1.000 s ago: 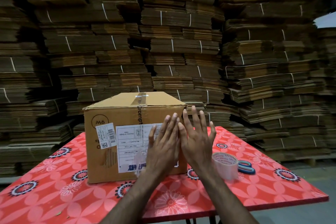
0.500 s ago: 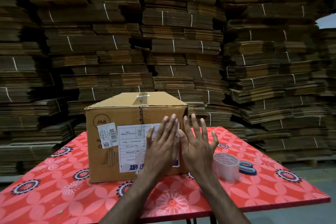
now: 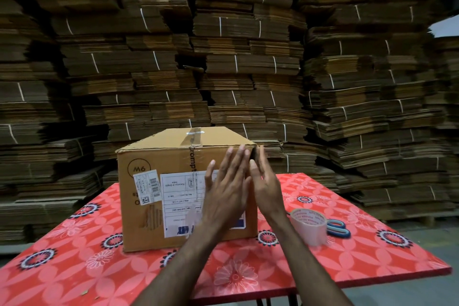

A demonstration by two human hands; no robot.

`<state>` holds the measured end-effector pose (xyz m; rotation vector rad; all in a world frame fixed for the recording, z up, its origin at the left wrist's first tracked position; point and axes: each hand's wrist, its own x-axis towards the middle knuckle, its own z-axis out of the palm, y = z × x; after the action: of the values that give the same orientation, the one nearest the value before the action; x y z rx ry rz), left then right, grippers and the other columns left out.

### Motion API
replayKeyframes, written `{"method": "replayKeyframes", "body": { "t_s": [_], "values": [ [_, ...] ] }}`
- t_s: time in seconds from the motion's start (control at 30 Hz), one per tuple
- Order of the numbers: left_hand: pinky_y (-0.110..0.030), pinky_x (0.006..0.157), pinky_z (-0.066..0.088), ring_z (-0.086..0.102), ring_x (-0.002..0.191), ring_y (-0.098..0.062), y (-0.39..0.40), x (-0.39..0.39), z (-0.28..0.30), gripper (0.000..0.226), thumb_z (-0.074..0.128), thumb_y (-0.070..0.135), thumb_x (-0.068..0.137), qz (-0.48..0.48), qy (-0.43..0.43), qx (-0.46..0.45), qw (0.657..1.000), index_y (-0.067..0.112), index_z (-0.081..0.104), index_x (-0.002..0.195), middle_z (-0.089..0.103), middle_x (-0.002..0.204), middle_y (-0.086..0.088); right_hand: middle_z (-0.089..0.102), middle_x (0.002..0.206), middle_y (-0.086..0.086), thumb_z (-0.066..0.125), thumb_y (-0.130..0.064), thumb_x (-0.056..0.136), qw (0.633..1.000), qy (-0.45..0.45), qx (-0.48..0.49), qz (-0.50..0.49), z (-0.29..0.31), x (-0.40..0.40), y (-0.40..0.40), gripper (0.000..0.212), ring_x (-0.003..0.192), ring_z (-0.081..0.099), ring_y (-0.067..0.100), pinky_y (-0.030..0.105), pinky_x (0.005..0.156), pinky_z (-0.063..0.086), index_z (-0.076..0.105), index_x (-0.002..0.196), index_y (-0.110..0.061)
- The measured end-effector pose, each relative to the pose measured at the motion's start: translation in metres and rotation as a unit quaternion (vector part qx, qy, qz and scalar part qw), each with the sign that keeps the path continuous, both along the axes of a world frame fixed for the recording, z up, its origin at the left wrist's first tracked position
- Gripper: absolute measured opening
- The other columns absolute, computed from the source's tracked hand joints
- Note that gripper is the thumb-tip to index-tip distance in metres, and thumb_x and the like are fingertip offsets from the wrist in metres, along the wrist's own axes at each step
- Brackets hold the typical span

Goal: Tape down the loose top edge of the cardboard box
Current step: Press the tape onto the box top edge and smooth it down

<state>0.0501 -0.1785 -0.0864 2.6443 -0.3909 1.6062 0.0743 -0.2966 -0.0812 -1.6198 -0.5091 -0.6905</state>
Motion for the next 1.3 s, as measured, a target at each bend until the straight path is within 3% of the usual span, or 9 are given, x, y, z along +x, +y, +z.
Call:
{"method": "replayKeyframes", "body": {
  "t_s": [0.13,0.27,0.33,0.47,0.57,0.67,0.83,1.0,1.3],
  "values": [
    [-0.050,0.119,0.015,0.010,0.155,-0.012,0.007,-0.001,0.014,0.058,0.021,0.038,0.103,0.000,0.008,-0.036,0.999,0.023,0.022,0.159,0.020,0.167,0.003,0.029,0.164,-0.017,0.048,-0.035,0.102,0.996,0.009,0.053,0.071,-0.004,-0.009,0.016,0.064,0.149,0.026,-0.008,0.030,0.127,0.023,0.026,0.161,-0.024],
    [-0.054,0.115,0.024,0.023,0.152,-0.012,0.036,-0.006,0.010,0.052,0.033,0.037,0.102,-0.020,-0.022,-0.078,0.997,0.025,0.036,0.152,0.038,0.160,0.003,0.029,0.163,-0.018,0.049,-0.015,0.105,0.994,-0.004,0.008,0.111,-0.012,-0.022,0.027,0.062,0.148,0.026,-0.010,0.018,0.122,0.025,0.024,0.162,-0.022],
    [-0.059,0.112,0.031,0.028,0.150,-0.013,0.049,-0.008,0.014,0.047,0.038,0.035,0.103,-0.052,-0.028,-0.083,0.995,0.026,0.038,0.148,0.044,0.155,0.004,0.033,0.162,-0.015,0.051,-0.008,0.101,0.994,-0.007,-0.006,0.105,-0.019,-0.023,0.030,0.064,0.148,0.030,-0.009,0.022,0.123,0.026,0.028,0.161,-0.019],
    [-0.064,0.099,0.038,0.043,0.129,-0.022,0.064,-0.013,0.036,0.035,0.043,0.031,0.100,-0.105,-0.042,-0.090,0.989,0.027,0.050,0.134,0.056,0.134,0.003,0.043,0.159,-0.013,0.043,-0.024,0.101,0.995,0.006,0.020,0.096,-0.019,-0.020,0.025,0.054,0.146,0.036,-0.005,0.034,0.126,0.028,0.042,0.155,-0.022],
    [-0.046,0.095,0.030,0.046,0.115,-0.020,0.063,-0.019,0.063,0.035,0.043,0.039,0.099,-0.087,-0.029,-0.097,0.991,0.033,0.058,0.130,0.059,0.117,0.005,0.037,0.162,-0.016,0.038,-0.024,0.107,0.994,-0.005,-0.005,0.110,-0.006,-0.017,0.025,0.051,0.148,0.030,-0.007,0.028,0.126,0.025,0.037,0.158,-0.026],
    [-0.034,0.081,0.016,0.042,0.107,-0.018,0.058,-0.019,0.083,0.041,0.038,0.053,0.097,-0.049,0.002,-0.011,0.999,0.044,0.061,0.129,0.055,0.108,0.004,0.030,0.159,-0.027,0.038,-0.018,0.108,0.991,-0.015,-0.028,0.128,0.003,-0.014,0.033,0.052,0.147,0.025,-0.013,0.024,0.126,0.021,0.032,0.158,-0.031],
    [-0.039,0.087,0.027,0.037,0.104,-0.014,0.066,-0.017,0.096,0.048,0.027,0.061,0.093,-0.082,0.086,0.018,0.993,0.047,0.065,0.119,0.041,0.103,0.009,0.028,0.158,-0.033,0.038,-0.019,0.109,0.994,-0.009,-0.040,0.100,-0.026,-0.015,0.041,0.052,0.148,0.024,-0.012,0.027,0.126,0.022,0.030,0.157,-0.037],
    [-0.038,0.090,0.025,0.034,0.102,-0.010,0.067,-0.017,0.106,0.028,0.049,0.033,0.101,-0.113,0.132,0.001,0.985,0.046,0.066,0.118,0.044,0.103,0.008,0.037,0.160,-0.021,0.040,-0.030,0.106,0.996,0.006,-0.017,0.088,-0.032,-0.014,0.035,0.048,0.149,0.029,-0.005,0.034,0.127,0.026,0.036,0.151,-0.043],
    [-0.043,0.092,0.033,0.044,0.111,-0.022,0.062,-0.011,0.064,0.035,0.042,0.036,0.098,-0.103,-0.004,-0.067,0.992,0.032,0.066,0.123,0.054,0.115,-0.001,0.024,0.165,-0.022,0.040,-0.027,0.108,0.996,-0.037,-0.040,0.068,-0.021,-0.021,0.052,0.055,0.152,0.019,-0.008,0.024,0.126,0.019,0.025,0.161,-0.029]
  ]
}}
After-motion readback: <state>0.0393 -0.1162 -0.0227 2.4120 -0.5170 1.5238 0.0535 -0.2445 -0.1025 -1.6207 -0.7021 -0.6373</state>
